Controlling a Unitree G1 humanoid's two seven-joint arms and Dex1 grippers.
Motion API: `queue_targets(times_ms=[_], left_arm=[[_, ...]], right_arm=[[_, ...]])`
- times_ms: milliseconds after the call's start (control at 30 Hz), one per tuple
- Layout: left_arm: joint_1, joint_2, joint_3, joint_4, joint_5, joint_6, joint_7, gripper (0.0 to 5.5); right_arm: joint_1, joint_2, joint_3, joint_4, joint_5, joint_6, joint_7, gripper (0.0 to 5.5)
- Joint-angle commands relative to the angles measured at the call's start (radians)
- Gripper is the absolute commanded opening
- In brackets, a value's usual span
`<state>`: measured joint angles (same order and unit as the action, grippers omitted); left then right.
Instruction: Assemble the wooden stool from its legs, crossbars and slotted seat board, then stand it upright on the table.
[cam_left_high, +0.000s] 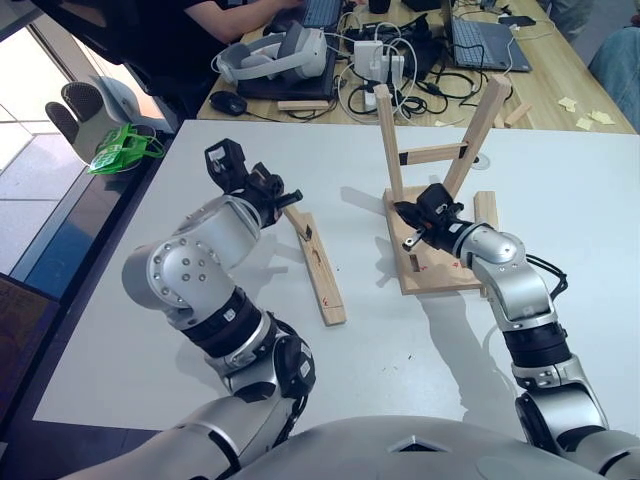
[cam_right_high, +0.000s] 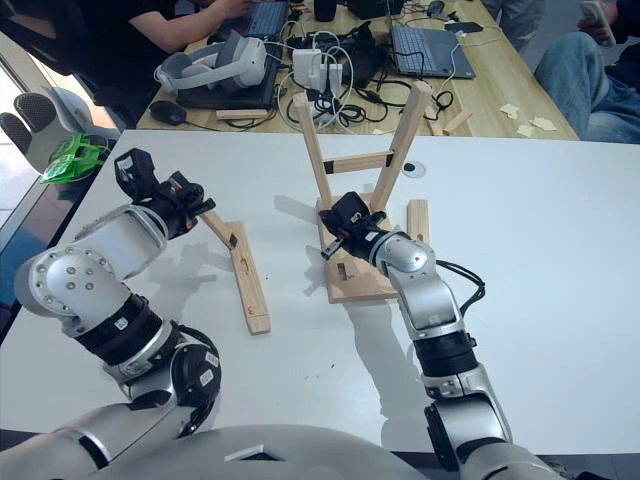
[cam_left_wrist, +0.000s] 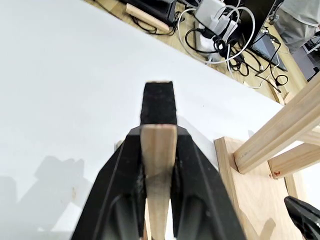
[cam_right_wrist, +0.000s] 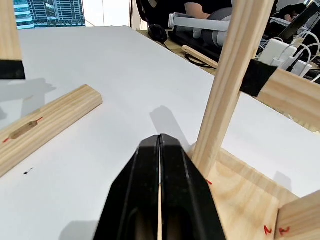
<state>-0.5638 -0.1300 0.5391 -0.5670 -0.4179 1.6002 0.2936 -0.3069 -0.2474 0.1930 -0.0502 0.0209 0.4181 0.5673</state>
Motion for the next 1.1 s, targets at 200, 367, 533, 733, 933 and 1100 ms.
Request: queue_targets(times_ms=[200,367,533,733,933,1100], left_arm=[[0.082,-0.022,-0.138,0.021,0.094,0.008,-0.013,0.40],[0.073,-0.034,-0.157,0.065,0.150,-0.047,-0.024,0.40],[0.091,-0.042,-0.184,0.094,0.194,-0.109,-0.025,0.40],[0.105,-0.048,-0.231,0.161,0.224,-0.186,-0.035,0.40],[0.106,-0.040,-0.283,0.219,0.237,-0.251,-0.058,0.40],[0.120,-0.013,-0.344,0.282,0.235,-0.330,-0.115,0.40]], right_arm=[[-0.019,0.027,-0.012,0.039,0.030,-0.037,-0.015,0.00],[-0.027,0.030,-0.007,0.055,0.042,-0.048,-0.007,0.00],[-0.033,0.035,-0.001,0.064,0.044,-0.061,-0.001,0.00],[-0.036,0.042,0.001,0.071,0.048,-0.078,-0.003,0.00],[-0.044,0.052,0.000,0.084,0.047,-0.096,-0.008,0.00],[-0.041,0.052,-0.004,0.076,0.045,-0.125,-0.014,0.00]])
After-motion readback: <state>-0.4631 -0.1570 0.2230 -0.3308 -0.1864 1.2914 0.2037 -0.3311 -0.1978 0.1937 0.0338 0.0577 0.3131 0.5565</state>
